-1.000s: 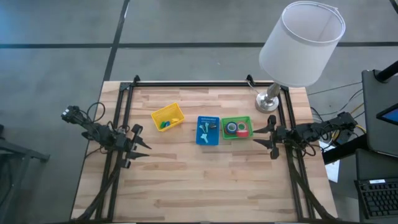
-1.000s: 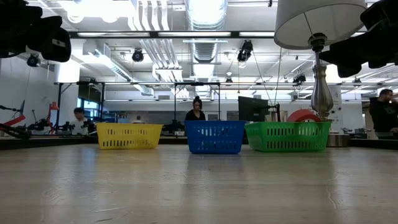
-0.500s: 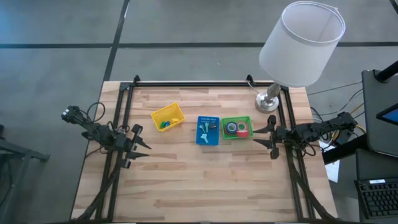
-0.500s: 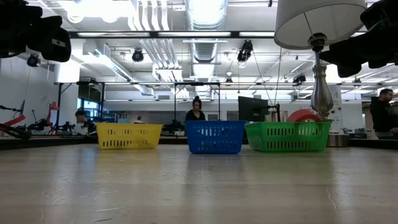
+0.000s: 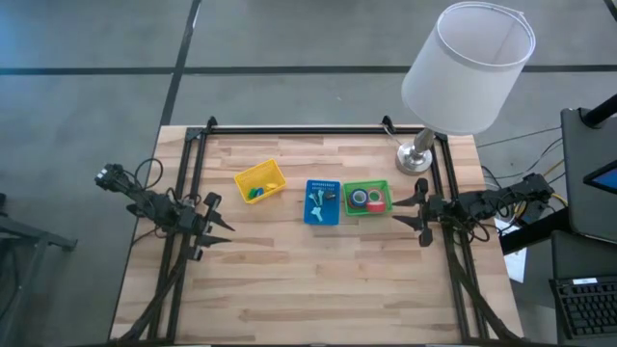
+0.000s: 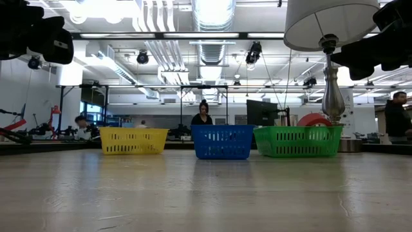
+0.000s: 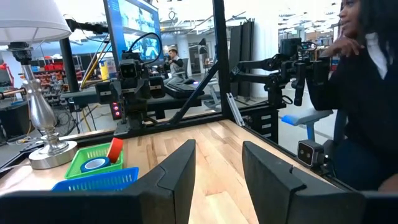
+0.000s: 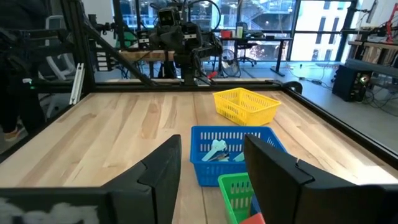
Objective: Pick and place Stapler, Stapler remover, tape
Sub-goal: Return to Home Position
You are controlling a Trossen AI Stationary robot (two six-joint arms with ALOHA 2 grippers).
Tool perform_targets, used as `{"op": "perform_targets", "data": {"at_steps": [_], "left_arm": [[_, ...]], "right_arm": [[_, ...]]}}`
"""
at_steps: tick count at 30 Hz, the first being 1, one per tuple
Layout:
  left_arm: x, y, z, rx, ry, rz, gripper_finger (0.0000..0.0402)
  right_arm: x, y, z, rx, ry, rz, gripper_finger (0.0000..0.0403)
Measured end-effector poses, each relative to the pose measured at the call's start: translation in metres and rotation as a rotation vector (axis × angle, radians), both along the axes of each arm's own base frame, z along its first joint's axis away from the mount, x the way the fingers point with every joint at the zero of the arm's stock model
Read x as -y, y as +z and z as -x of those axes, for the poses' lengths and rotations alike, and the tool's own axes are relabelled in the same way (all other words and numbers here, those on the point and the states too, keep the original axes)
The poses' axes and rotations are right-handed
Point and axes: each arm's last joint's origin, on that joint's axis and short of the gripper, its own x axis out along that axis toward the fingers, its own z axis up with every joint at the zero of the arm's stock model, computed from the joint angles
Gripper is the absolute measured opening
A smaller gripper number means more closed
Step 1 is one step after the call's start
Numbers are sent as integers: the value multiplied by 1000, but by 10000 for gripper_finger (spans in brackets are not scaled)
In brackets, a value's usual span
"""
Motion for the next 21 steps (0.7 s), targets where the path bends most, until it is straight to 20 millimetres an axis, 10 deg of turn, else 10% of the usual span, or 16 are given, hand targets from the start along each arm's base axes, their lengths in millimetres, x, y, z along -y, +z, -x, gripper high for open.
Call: {"op": "perform_targets", "data": {"at_steps": [21], "left_arm": [[0, 0, 0, 0, 0, 0, 136]], "right_arm": [[0, 0, 0, 0, 0, 4, 160]]}}
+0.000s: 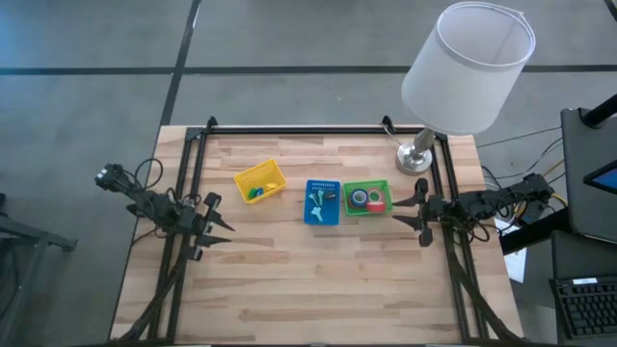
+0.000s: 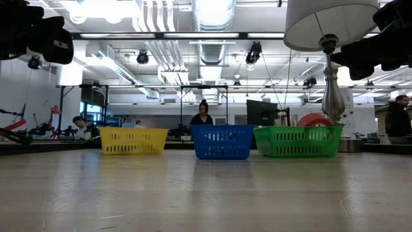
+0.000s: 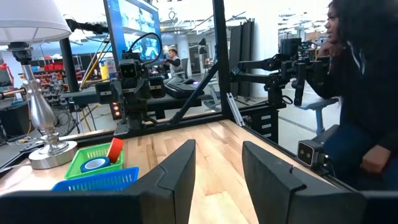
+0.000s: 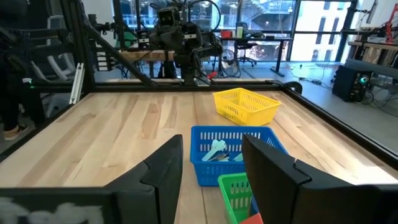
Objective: Pick and place Stapler, Stapler remover, tape
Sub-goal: Return to Home Position
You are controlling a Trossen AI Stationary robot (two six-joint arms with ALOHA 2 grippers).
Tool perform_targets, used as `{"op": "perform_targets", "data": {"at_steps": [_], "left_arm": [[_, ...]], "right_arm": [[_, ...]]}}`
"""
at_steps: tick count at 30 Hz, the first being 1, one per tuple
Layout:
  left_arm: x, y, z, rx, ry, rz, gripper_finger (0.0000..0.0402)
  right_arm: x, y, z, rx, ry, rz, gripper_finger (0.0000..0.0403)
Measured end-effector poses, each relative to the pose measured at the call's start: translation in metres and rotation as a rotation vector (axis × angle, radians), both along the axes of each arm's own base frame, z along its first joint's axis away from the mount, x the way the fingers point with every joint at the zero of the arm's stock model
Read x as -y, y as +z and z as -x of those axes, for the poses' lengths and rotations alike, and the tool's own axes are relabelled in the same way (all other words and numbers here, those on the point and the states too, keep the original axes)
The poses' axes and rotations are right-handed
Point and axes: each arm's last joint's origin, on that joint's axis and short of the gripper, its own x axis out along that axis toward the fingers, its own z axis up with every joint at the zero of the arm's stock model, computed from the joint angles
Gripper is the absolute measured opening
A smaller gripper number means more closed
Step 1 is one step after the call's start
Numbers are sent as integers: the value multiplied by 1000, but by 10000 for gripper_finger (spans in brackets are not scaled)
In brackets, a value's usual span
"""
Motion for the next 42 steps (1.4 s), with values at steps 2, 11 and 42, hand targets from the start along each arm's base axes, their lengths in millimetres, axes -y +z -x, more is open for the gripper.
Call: {"op": "perform_targets", "data": {"at_steps": [2, 11, 42], "left_arm": [[0, 0, 0, 0, 0, 0, 136], [0, 0, 0, 0, 0, 0, 136], [0, 0, 0, 0, 0, 0, 136]], "right_arm": [[0, 0, 0, 0, 0, 0, 162], [0, 0, 0, 0, 0, -5, 171], [0, 0, 0, 0, 0, -5, 162]]}}
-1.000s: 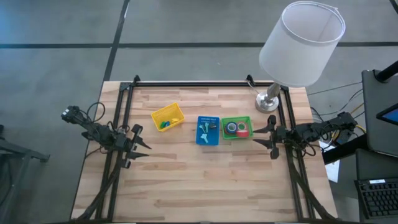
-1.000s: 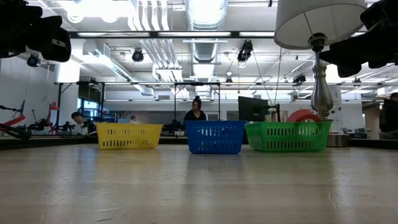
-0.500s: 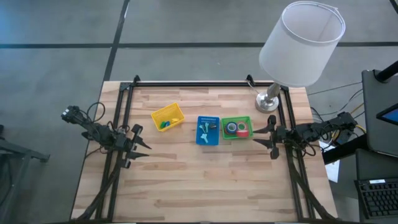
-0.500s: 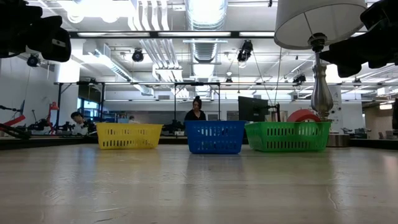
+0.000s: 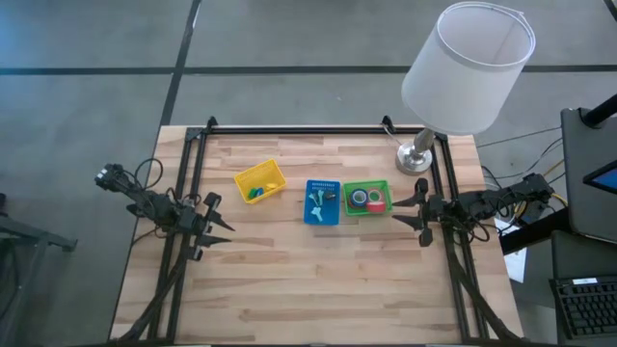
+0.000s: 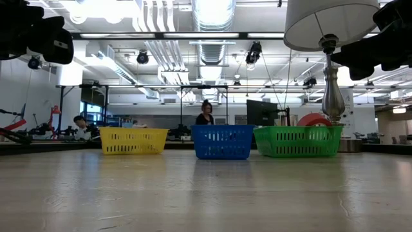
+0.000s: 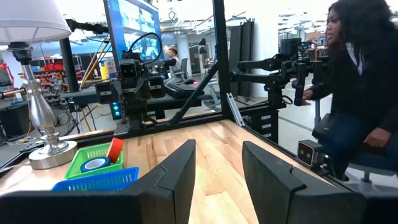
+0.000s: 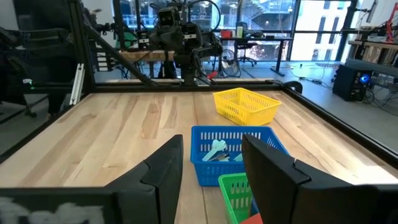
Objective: Pick and place Stapler, Stapler remover, tape
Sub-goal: Return to Home Position
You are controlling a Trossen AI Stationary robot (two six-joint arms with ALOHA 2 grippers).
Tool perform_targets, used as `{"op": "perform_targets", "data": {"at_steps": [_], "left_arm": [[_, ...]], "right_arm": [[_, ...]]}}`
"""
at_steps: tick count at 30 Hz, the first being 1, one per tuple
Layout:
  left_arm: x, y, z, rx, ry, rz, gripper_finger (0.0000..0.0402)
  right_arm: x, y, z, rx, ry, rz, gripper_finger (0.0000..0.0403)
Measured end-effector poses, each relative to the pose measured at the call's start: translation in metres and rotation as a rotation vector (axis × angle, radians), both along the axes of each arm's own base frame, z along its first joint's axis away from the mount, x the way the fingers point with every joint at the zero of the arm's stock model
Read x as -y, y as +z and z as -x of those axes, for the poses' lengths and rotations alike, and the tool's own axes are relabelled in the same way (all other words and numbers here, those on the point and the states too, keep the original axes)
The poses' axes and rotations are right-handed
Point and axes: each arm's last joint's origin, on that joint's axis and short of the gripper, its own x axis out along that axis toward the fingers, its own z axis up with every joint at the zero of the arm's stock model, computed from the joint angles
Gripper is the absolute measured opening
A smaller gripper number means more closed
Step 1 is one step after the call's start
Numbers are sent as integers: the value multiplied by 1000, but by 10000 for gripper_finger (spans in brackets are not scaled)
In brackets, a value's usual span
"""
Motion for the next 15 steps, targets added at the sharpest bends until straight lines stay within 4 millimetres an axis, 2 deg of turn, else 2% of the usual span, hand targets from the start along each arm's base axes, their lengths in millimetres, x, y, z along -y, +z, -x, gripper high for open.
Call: {"op": "perform_targets", "data": {"at_steps": [15], "left_arm": [[0, 0, 0, 0, 0, 0, 136]], "right_arm": [[0, 0, 0, 0, 0, 0, 152]]}}
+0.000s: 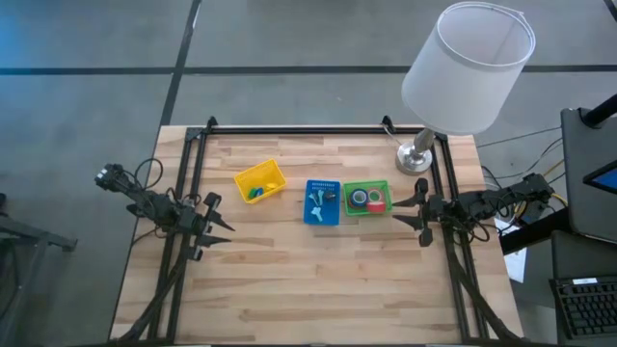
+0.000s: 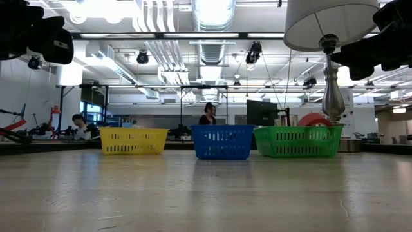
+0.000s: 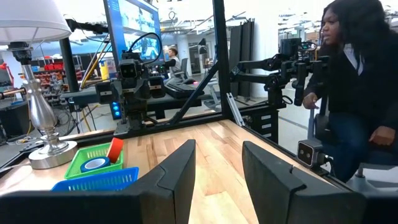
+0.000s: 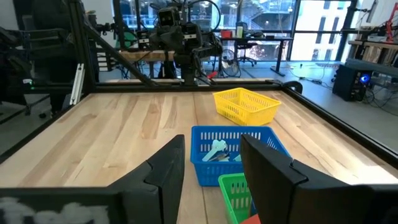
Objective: Pick and place Stapler, Stapler remover, tape
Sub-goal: Return to Home Position
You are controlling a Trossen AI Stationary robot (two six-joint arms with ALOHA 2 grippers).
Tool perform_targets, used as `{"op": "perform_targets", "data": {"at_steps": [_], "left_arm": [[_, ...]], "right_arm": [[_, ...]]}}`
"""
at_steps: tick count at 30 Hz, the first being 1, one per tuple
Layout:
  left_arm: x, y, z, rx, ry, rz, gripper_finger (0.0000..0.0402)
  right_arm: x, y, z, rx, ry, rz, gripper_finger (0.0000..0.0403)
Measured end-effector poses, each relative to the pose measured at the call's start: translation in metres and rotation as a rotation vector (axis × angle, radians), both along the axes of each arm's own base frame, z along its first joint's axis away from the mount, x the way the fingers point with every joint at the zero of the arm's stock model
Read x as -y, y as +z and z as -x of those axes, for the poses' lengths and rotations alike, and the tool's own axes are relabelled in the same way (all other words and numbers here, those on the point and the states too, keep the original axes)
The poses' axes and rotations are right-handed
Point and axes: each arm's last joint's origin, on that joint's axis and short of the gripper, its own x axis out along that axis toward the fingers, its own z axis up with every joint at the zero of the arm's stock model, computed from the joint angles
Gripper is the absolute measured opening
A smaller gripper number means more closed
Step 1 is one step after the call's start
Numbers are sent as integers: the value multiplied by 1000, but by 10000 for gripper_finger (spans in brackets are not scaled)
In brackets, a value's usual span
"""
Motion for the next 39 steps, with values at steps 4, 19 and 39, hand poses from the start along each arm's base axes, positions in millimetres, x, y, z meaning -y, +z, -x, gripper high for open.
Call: {"op": "perform_targets", "data": {"at_steps": [4, 19, 39], "left_arm": [[0, 0, 0, 0, 0, 0, 136], [0, 0, 0, 0, 0, 0, 136], [0, 0, 0, 0, 0, 0, 136]], "right_arm": [[0, 0, 0, 0, 0, 0, 157], [0, 0, 0, 0, 0, -1, 151], [0, 0, 0, 0, 0, 0, 152]]}}
